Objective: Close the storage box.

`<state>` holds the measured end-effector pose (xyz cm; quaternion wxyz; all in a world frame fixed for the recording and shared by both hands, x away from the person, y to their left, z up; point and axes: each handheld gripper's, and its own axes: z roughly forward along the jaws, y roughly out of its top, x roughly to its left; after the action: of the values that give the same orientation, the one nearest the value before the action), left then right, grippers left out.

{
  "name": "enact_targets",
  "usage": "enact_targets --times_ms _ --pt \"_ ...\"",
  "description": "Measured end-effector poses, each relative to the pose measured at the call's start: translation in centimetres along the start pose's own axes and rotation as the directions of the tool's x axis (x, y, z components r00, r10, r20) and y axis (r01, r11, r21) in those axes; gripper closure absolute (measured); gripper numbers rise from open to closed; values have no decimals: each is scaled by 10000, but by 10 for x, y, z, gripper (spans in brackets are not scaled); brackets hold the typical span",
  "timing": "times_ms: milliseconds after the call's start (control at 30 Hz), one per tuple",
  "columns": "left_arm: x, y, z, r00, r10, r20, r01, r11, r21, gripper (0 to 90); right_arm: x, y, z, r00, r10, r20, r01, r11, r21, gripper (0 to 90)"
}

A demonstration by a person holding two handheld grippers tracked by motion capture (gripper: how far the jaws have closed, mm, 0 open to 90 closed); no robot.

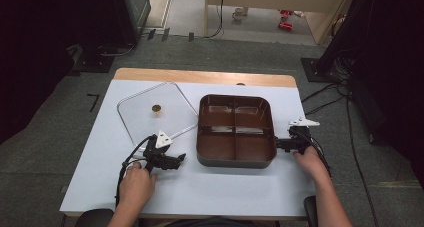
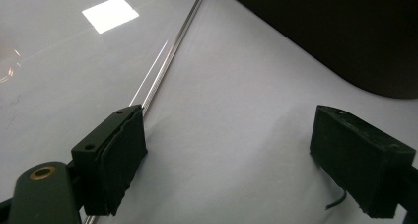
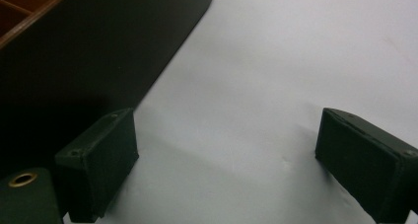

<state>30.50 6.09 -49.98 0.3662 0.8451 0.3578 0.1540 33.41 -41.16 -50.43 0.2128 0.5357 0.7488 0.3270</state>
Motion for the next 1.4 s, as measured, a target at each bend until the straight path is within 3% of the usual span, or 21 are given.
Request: enact_targets --times_ms 1067,1267,1400 --pt "0 1 0 10000 41 -27 -41 10000 54 134 0 0 0 10000 2 -1 -2 10000 6 84" --pt "-7 5 4 9980 -452 -439 461 9988 189 103 0 0 0 10000 2 0 -2 10000 4 84" --pt "-10 8 5 9965 -575 -614 598 9976 359 92 0 0 0 10000 1 -1 -1 10000 5 84"
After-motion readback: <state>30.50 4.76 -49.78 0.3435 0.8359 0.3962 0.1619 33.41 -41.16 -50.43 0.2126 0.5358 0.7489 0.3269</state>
